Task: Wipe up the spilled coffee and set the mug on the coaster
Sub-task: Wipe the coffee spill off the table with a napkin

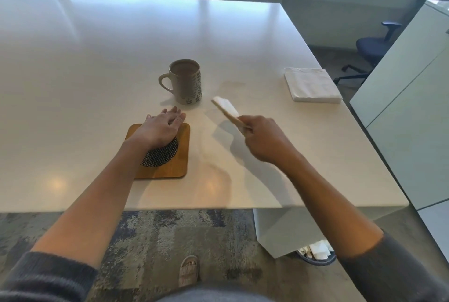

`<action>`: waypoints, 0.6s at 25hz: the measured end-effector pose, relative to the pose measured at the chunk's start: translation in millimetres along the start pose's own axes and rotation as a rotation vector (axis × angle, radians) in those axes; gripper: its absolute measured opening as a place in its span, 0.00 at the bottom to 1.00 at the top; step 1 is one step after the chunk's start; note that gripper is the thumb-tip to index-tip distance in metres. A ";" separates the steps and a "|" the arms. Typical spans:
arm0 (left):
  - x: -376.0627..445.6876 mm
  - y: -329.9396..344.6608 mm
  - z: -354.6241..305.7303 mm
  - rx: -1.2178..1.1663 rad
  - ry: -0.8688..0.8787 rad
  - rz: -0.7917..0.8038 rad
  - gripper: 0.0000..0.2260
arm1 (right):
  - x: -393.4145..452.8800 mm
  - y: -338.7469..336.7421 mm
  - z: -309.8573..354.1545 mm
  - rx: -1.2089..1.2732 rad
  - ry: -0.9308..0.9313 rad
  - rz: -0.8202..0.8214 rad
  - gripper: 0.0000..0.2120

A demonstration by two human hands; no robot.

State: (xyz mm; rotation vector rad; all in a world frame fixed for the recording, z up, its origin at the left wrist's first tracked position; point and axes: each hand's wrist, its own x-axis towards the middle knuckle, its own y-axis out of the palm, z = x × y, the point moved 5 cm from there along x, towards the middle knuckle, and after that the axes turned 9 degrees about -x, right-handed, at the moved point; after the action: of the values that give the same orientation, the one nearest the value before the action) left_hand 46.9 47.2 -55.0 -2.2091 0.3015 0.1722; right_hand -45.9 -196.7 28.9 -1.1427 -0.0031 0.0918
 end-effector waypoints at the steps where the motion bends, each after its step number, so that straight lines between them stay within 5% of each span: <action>1: -0.2 -0.3 0.3 -0.001 0.001 -0.002 0.27 | 3.5 11.7 7.5 -0.006 -0.021 0.019 0.20; 10: -1.0 1.3 4.1 -0.014 0.006 -0.038 0.23 | -9.9 65.9 32.0 -0.027 -0.182 0.107 0.22; 15: -1.8 1.2 1.5 -0.020 0.005 -0.045 0.24 | -30.2 58.4 20.3 -0.038 -0.297 0.304 0.25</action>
State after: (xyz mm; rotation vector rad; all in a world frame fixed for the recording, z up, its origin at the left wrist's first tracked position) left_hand 44.9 47.9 -56.5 -2.2348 0.2533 0.1461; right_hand -81.1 -156.5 -14.4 -1.1524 -0.0957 0.5325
